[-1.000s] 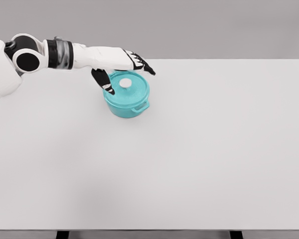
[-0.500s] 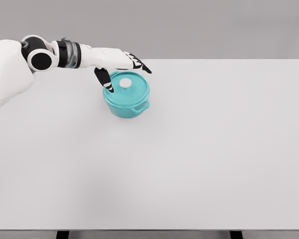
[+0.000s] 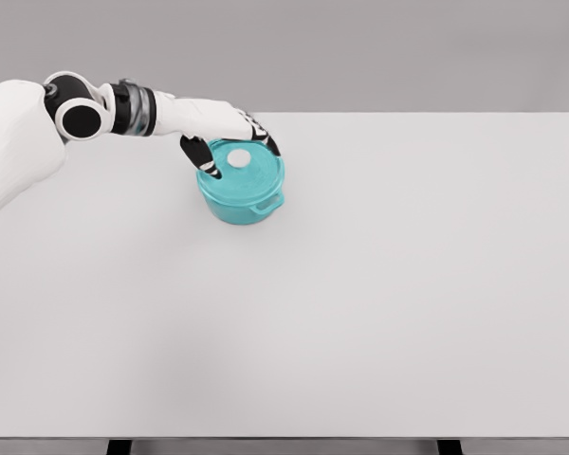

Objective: Open the lid of the pot with left arm

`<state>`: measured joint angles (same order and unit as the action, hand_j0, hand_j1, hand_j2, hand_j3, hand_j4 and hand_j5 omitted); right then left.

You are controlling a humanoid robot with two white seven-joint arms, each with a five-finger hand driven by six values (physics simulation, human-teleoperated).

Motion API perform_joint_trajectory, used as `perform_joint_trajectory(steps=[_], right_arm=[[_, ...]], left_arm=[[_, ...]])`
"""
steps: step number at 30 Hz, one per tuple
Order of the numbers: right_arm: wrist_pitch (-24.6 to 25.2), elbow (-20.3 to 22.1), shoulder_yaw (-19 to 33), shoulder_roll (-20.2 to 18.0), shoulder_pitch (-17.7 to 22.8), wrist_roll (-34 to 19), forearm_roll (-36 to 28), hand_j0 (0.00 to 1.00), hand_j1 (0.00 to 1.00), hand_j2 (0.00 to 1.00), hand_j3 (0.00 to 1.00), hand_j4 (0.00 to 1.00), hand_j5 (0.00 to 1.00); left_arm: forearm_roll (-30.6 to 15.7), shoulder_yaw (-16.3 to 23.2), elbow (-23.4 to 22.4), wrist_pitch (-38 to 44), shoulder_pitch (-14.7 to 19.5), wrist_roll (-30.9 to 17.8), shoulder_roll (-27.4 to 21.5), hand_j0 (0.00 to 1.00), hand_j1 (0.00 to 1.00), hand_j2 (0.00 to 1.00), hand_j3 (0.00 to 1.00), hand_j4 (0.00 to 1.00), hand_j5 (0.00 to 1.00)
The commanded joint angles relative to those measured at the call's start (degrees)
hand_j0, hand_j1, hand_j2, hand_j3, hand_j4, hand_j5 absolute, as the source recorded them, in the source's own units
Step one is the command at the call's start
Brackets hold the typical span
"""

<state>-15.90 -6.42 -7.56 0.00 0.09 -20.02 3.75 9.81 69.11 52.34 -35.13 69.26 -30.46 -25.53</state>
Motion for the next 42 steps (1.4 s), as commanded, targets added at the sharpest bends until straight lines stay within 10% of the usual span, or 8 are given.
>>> perform_joint_trajectory(steps=[1, 7, 17, 32, 33, 34, 42], right_arm=[[0.0, 0.0, 0.0, 0.0, 0.0, 0.0, 0.0, 1.00, 1.00, 1.00, 1.00, 1.00, 1.00], [0.0, 0.0, 0.0, 0.0, 0.0, 0.0, 0.0, 1.00, 1.00, 1.00, 1.00, 1.00, 1.00], [-0.1, 0.0, 0.0, 0.0, 0.0, 0.0, 0.0, 1.00, 1.00, 1.00, 1.00, 1.00, 1.00], [0.0, 0.0, 0.0, 0.0, 0.0, 0.0, 0.0, 1.00, 1.00, 1.00, 1.00, 1.00, 1.00], [0.0, 0.0, 0.0, 0.0, 0.0, 0.0, 0.0, 1.00, 1.00, 1.00, 1.00, 1.00, 1.00], [0.0, 0.0, 0.0, 0.0, 0.0, 0.0, 0.0, 1.00, 1.00, 1.00, 1.00, 1.00, 1.00], [-0.1, 0.0, 0.0, 0.0, 0.0, 0.0, 0.0, 1.00, 1.00, 1.00, 1.00, 1.00, 1.00]], left_arm=[[-0.3, -0.1, 0.0, 0.1, -0.1, -1.2, -0.1, 0.71, 0.71, 0.71, 0.71, 0.71, 0.71], [-0.6, -0.1, 0.4, 0.1, -0.3, -1.7, -0.3, 0.52, 0.52, 0.52, 0.52, 0.52, 0.52], [-1.0, -0.4, 1.5, 0.1, -0.2, -1.7, -1.2, 0.50, 0.50, 0.50, 0.50, 0.50, 0.50], [-2.9, -1.3, 5.2, 0.1, -1.6, -1.3, -21.1, 0.51, 0.51, 0.51, 0.51, 0.51, 0.51], [-2.8, -1.7, 5.5, 0.1, -2.1, -1.2, -21.0, 0.65, 0.65, 0.65, 0.65, 0.65, 0.65], [-2.7, -1.8, 6.1, 0.1, -2.9, -1.2, -20.7, 1.00, 1.00, 1.00, 1.00, 1.00, 1.00], [-3.7, -3.5, 12.2, 0.1, -3.3, -0.9, -21.4, 1.00, 1.00, 1.00, 1.00, 1.00, 1.00]])
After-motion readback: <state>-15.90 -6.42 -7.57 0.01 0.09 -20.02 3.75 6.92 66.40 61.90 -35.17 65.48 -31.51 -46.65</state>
